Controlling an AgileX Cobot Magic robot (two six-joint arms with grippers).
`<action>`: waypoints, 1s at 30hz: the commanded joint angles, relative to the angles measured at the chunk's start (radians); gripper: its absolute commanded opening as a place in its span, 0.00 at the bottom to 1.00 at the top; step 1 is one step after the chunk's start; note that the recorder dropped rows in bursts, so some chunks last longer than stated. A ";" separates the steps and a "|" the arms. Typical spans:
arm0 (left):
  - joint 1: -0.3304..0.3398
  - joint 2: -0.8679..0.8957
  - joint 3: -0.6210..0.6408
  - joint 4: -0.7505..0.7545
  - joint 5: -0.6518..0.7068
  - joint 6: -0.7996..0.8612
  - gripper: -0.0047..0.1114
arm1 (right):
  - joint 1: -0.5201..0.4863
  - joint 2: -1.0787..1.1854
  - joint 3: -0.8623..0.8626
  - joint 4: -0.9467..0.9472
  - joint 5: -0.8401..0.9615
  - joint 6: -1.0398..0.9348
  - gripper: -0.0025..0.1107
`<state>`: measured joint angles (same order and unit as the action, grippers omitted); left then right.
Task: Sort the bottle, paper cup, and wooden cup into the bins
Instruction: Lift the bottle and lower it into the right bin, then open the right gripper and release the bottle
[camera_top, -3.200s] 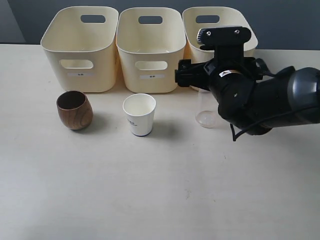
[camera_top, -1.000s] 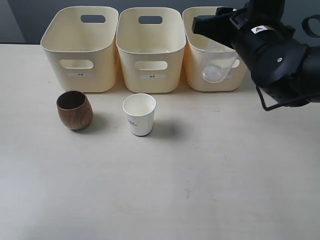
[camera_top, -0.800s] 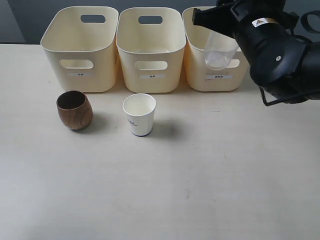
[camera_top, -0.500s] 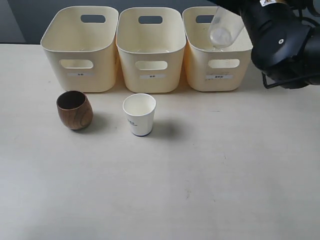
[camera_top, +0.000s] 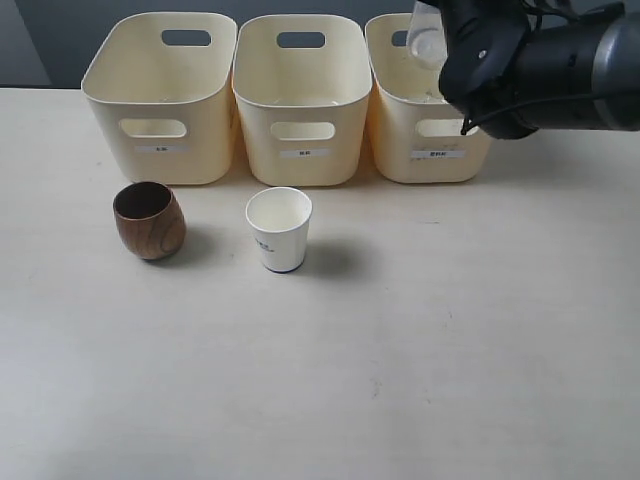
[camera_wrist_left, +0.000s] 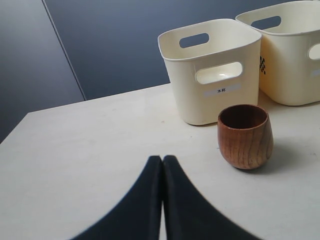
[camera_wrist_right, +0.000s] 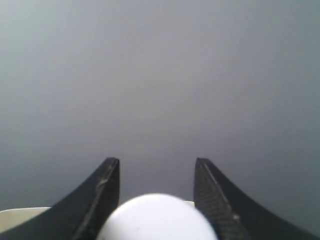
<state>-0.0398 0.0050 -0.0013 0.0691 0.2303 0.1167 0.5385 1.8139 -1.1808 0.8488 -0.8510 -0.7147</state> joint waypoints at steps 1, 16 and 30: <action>-0.003 -0.005 0.001 0.000 -0.006 -0.002 0.04 | -0.064 0.048 -0.043 0.020 0.037 -0.017 0.02; -0.003 -0.005 0.001 0.000 -0.006 -0.002 0.04 | -0.131 0.088 -0.075 -0.004 0.175 0.039 0.66; -0.003 -0.005 0.001 0.000 -0.005 -0.002 0.04 | -0.129 -0.006 -0.075 0.004 0.597 0.039 0.67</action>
<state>-0.0398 0.0050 -0.0013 0.0691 0.2303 0.1167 0.4135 1.8533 -1.2471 0.8554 -0.3692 -0.6763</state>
